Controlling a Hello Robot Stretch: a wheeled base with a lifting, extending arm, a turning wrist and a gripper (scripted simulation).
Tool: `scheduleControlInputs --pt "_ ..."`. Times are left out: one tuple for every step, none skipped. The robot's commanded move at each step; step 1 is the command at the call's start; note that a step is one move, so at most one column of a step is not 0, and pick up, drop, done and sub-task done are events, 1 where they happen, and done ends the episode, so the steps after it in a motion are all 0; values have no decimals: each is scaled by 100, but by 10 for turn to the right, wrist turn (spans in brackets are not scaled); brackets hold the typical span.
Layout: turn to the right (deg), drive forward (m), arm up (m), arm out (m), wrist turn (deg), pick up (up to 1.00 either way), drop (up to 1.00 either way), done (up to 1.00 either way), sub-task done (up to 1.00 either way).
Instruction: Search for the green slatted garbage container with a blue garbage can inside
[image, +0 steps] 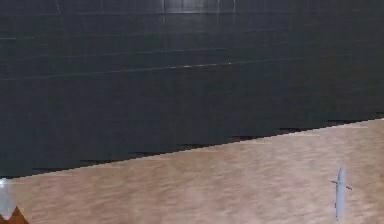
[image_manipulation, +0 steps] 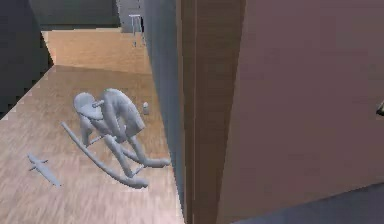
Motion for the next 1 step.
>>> scheduleControlInputs --pt "240 0 0 0 0 0 0 0 0"
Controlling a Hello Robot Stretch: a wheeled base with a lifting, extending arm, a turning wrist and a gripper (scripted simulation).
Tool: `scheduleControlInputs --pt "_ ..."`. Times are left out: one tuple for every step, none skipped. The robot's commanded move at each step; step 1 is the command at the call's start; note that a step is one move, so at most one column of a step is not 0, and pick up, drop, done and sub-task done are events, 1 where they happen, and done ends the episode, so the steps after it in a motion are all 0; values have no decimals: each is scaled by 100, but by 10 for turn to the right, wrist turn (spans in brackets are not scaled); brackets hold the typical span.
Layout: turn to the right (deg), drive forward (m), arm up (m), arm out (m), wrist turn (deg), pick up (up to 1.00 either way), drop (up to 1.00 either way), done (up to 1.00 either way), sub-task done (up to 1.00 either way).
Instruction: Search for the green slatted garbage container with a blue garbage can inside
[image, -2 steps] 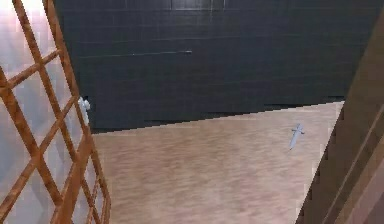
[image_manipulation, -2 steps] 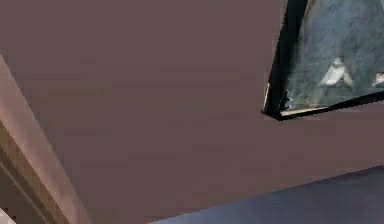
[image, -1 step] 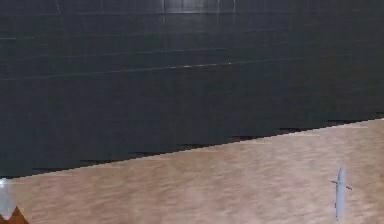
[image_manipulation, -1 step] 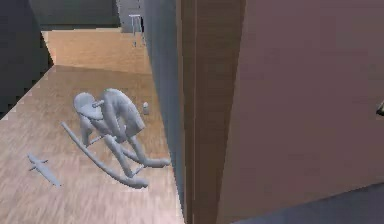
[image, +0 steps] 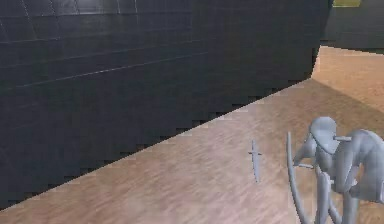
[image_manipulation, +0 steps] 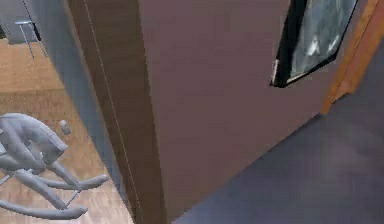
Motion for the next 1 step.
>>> scheduleControlInputs --pt "0 95 0 0 0 0 0 0 0"
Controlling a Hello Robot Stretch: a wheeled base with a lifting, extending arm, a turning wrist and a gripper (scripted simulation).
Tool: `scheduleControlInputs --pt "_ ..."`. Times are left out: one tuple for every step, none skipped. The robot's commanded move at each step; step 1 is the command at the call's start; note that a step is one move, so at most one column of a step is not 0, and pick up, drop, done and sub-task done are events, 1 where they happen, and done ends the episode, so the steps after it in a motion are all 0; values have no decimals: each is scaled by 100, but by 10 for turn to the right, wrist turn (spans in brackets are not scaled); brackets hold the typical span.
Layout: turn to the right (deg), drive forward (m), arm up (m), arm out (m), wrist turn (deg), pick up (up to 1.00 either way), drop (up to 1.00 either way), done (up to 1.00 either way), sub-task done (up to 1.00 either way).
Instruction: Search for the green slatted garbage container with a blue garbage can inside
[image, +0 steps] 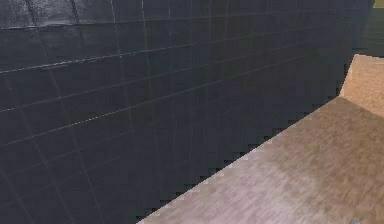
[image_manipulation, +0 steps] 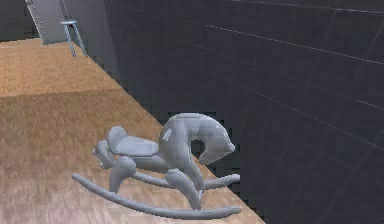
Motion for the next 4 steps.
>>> scheduleControlInputs --pt "60 0 0 0 0 0 0 0 0" --pt "0 55 0 0 0 0 0 0 0" --pt "420 0 0 0 0 0 0 0 0" --pt "0 100 0 0 0 0 0 0 0"
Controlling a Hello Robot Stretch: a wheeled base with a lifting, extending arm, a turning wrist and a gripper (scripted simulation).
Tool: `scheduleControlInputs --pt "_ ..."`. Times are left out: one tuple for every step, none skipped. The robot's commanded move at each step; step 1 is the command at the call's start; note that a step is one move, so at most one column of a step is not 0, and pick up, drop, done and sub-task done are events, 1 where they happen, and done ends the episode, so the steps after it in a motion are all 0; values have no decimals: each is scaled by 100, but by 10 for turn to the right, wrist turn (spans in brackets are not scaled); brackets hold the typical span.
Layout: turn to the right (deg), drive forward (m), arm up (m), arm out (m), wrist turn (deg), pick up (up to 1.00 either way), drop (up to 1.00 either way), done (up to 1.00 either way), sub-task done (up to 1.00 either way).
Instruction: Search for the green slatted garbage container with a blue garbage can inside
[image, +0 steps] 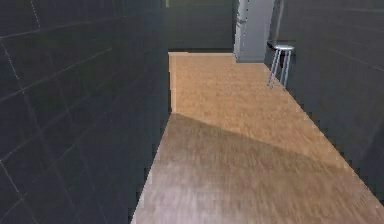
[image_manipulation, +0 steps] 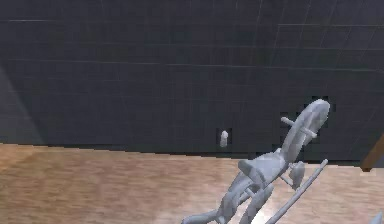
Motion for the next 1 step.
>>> scheduleControlInputs --pt "0 100 0 0 0 0 0 0 0"
